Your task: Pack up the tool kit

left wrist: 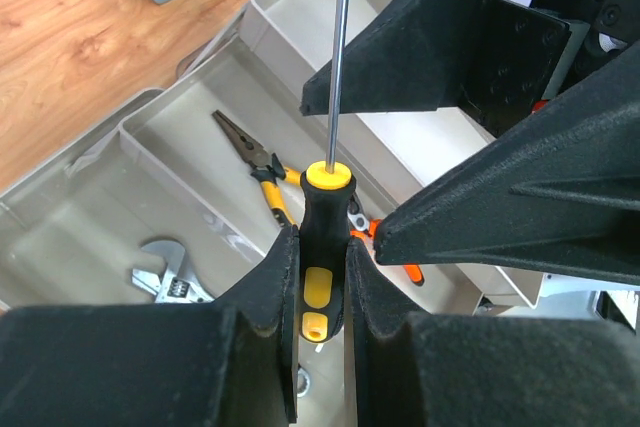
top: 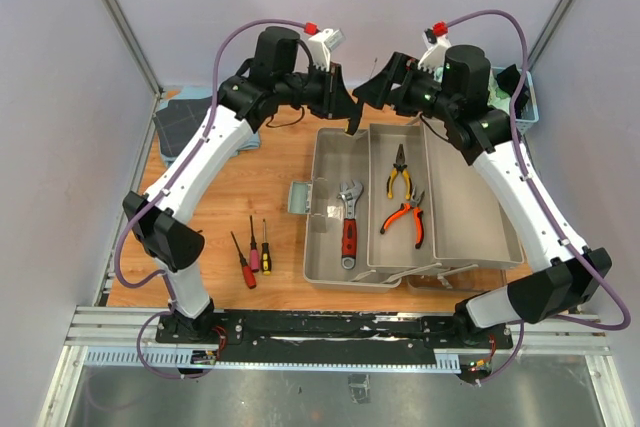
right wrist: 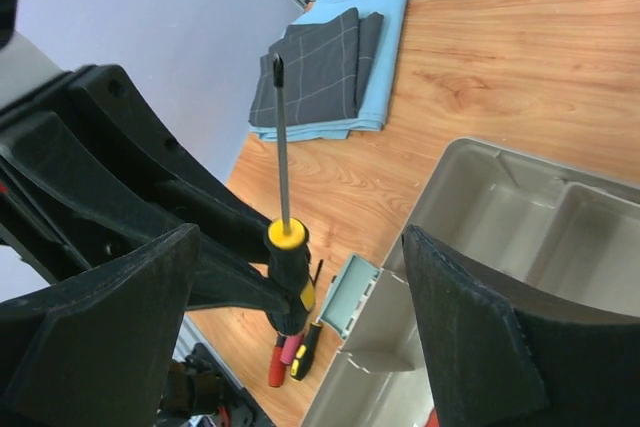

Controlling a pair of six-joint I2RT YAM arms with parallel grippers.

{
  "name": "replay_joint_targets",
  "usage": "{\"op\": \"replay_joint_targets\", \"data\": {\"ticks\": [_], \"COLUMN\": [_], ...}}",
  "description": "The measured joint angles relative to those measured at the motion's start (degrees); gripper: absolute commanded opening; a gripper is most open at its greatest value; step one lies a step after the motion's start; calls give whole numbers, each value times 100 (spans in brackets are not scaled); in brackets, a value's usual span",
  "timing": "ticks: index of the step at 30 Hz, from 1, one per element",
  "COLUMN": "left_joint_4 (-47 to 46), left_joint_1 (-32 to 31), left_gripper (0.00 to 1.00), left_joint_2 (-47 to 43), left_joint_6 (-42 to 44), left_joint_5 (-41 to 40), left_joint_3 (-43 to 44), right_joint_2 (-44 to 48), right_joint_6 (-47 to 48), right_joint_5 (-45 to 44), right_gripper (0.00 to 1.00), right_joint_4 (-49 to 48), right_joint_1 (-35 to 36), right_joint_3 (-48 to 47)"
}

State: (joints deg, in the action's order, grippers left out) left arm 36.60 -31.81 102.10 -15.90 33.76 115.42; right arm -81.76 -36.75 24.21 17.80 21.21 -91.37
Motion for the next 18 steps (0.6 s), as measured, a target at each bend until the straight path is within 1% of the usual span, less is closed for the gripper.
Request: {"op": "replay_joint_targets", "data": {"ticks": [4, 7, 8, 18], "left_joint_4": [-13, -15, -15, -74], "left_joint_1": [-103, -144, -149, -149], "left_gripper": [0, 0, 0, 0], "left_joint_2": [0, 0, 0, 0], "left_joint_6": [-2, -2, -2, 0], "left_joint_5": [-2, -4, -7, -116], "left_joint_3": [0, 0, 0, 0], "right_joint_2": [7, 17, 20, 35], "right_joint_6": [-140, -219, -232, -273], "right_joint_5": [90, 151, 166, 289], "right_gripper": [68, 54, 51, 46], "right_joint_4": [-125, -190, -201, -249], "right_joint_1": [0, 0, 0, 0], "right_joint_3": [11, 35, 39, 177]}}
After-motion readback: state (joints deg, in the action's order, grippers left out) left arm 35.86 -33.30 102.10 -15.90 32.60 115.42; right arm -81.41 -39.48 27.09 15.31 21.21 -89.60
